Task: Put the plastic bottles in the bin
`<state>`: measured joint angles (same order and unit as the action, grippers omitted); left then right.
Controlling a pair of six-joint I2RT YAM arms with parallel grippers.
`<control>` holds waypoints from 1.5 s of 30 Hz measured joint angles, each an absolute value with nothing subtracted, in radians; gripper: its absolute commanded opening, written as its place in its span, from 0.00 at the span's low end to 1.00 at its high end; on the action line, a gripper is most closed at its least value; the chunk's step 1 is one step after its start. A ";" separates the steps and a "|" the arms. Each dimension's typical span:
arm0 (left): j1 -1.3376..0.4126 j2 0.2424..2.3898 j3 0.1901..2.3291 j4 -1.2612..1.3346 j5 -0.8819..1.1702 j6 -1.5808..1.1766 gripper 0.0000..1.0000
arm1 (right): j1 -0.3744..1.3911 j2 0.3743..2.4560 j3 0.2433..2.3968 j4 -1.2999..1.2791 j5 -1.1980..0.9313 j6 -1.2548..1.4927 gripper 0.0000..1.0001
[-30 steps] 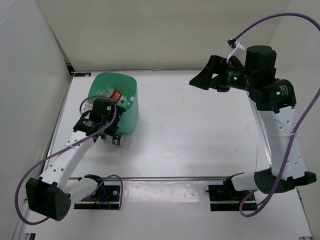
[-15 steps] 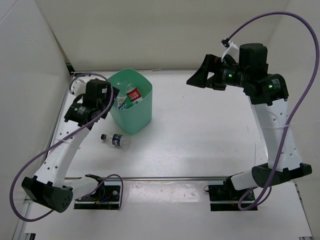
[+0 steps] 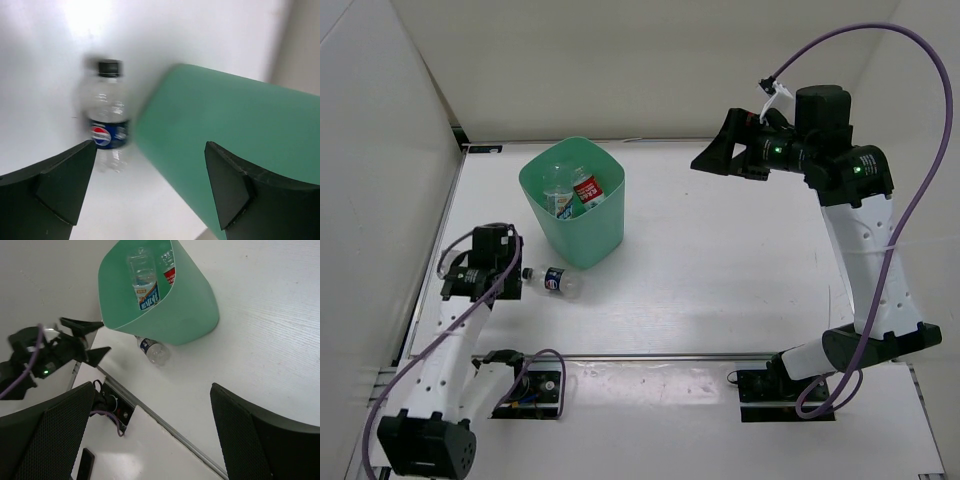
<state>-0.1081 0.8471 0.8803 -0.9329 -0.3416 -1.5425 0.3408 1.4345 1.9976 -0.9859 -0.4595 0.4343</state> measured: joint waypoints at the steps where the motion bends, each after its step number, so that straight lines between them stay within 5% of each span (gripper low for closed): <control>1: -0.091 0.849 0.827 -0.928 -0.315 -1.555 1.00 | 0.341 1.435 1.998 -0.986 -0.460 0.434 1.00; 16: 0.053 1.389 0.834 -0.632 -0.047 -1.327 1.00 | 0.341 1.435 1.997 -0.986 -0.474 0.434 1.00; 36: 0.027 1.523 0.832 -0.558 0.057 -1.193 0.99 | 0.341 1.435 1.980 -0.986 -0.463 0.434 1.00; 40: 0.013 1.539 0.816 -0.520 0.080 -1.174 0.86 | 0.341 1.434 1.975 -0.985 -0.449 0.433 1.00; 42: 0.010 1.538 0.804 -0.498 0.094 -1.170 0.66 | 0.341 1.433 1.965 -0.985 -0.444 0.433 1.00; 45: 0.008 1.508 0.763 -0.461 0.110 -1.168 0.57 | 0.341 1.433 1.950 -0.987 -0.430 0.432 1.00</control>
